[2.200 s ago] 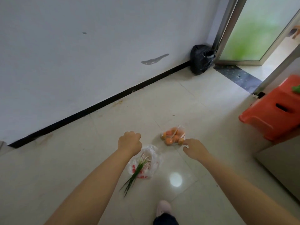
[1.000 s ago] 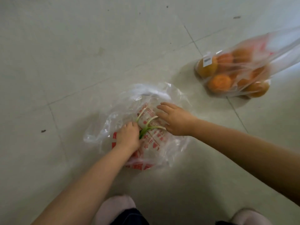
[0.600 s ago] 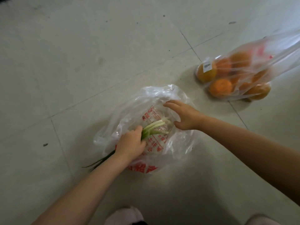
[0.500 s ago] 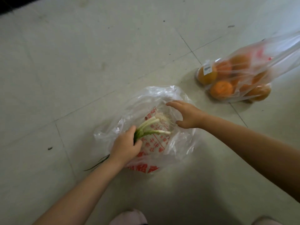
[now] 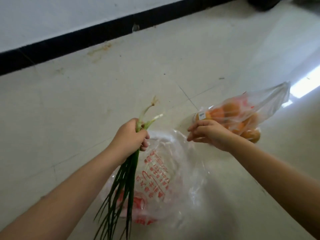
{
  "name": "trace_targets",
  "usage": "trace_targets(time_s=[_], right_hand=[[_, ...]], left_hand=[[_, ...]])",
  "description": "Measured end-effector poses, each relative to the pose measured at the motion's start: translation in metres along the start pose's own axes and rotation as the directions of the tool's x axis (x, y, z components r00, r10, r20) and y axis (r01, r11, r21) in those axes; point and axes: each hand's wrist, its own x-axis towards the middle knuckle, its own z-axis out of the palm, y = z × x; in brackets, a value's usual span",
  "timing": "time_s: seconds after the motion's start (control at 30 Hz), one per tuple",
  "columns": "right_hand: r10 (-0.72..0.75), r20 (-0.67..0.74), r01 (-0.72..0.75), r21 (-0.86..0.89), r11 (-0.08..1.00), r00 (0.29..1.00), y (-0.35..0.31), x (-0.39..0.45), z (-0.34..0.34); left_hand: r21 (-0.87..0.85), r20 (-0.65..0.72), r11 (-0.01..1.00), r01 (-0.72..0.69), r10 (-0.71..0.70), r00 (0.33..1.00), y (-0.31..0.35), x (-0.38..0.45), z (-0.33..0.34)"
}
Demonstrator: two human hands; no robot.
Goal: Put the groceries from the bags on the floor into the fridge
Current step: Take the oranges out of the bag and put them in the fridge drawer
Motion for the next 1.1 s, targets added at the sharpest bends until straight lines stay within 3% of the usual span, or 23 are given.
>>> trace_targets(time_s=[0.03, 0.1, 0.13, 0.2, 0.23, 0.27, 0.3, 0.37, 0.43, 0.5, 0.57, 0.67, 0.7, 0.83, 0.9, 0.97, 1.03, 1.1], right_hand=[[-0.023, -0.085, 0.018, -0.059, 0.998, 0.996, -0.007, -0.007, -0.014], [-0.189, -0.263, 0.061, -0.428, 0.902, 0.946, -0.014, -0.024, -0.046], [-0.339, -0.345, 0.061, -0.617, 0.785, 0.875, -0.015, -0.033, -0.061], [-0.640, -0.455, 0.030, -0.801, 0.599, 0.619, -0.014, -0.054, -0.089], [-0.716, -0.493, -0.002, -0.825, 0.566, 0.495, -0.010, -0.061, -0.103], [-0.716, -0.547, -0.043, -0.806, 0.590, 0.435, -0.007, -0.067, -0.116], [-0.637, -0.621, -0.078, -0.741, 0.667, 0.456, -0.006, -0.069, -0.130], [-0.335, -0.737, -0.153, -0.508, 0.848, 0.587, 0.000, -0.068, -0.152], [-0.213, -0.643, -0.168, -0.478, 0.862, 0.736, 0.014, -0.063, -0.158], [-0.246, -0.520, -0.103, -0.553, 0.827, 0.818, 0.036, -0.057, -0.155], [-0.275, -0.542, -0.017, -0.472, 0.881, 0.794, 0.057, -0.052, -0.150], [-0.295, -0.716, 0.057, -0.337, 0.940, 0.632, 0.066, -0.043, -0.157], [-0.307, -0.728, 0.070, -0.337, 0.939, 0.613, 0.064, -0.039, -0.161], [-0.311, -0.627, 0.136, -0.311, 0.941, 0.715, 0.060, -0.022, -0.171], [-0.334, -0.638, 0.153, -0.322, 0.934, 0.694, 0.067, -0.022, -0.176], [-0.271, -0.672, 0.066, -0.314, 0.947, 0.689, 0.086, -0.022, -0.182], [-0.100, -0.668, -0.141, -0.297, 0.945, 0.737, 0.109, -0.026, -0.184], [0.015, -0.646, -0.322, -0.360, 0.876, 0.763, 0.133, -0.025, -0.182]], left_hand=[[-0.002, 0.002, 1.000, -0.010, 0.010, 1.000, 0.013, 0.005, 0.006], [0.007, 0.021, 0.999, -0.045, 0.045, 0.999, 0.038, 0.015, 0.024], [0.010, 0.031, 0.998, -0.065, 0.064, 0.997, 0.050, 0.019, 0.036], [-0.003, 0.038, 0.995, -0.096, 0.097, 0.995, 0.071, 0.027, 0.063], [-0.003, 0.038, 0.994, -0.106, 0.106, 0.994, 0.079, 0.031, 0.077], [0.010, 0.034, 0.994, -0.107, 0.107, 0.994, 0.086, 0.035, 0.092], [0.024, 0.030, 0.995, -0.100, 0.099, 0.995, 0.092, 0.039, 0.106], [0.035, 0.034, 0.996, -0.079, 0.078, 0.996, 0.102, 0.043, 0.132], [0.034, 0.029, 0.997, -0.076, 0.075, 0.997, 0.109, 0.044, 0.154], [0.025, 0.030, 0.995, -0.092, 0.091, 0.995, 0.113, 0.040, 0.173], [-0.006, 0.055, 0.994, -0.109, 0.109, 0.993, 0.113, 0.038, 0.190], [-0.008, 0.066, 0.992, -0.128, 0.128, 0.990, 0.117, 0.039, 0.211], [0.014, 0.058, 0.989, -0.146, 0.145, 0.988, 0.121, 0.042, 0.218], [0.016, 0.015, 0.977, -0.211, 0.210, 0.978, 0.139, 0.048, 0.244], [0.004, -0.082, 0.980, -0.200, 0.200, 0.976, 0.143, 0.053, 0.245], [0.023, -0.229, 0.984, -0.174, 0.175, 0.958, 0.140, 0.063, 0.234], [0.115, -0.351, 0.985, -0.126, 0.159, 0.923, 0.126, 0.072, 0.215], [0.271, -0.390, 0.961, -0.047, 0.154, 0.908, 0.109, 0.075, 0.196]])
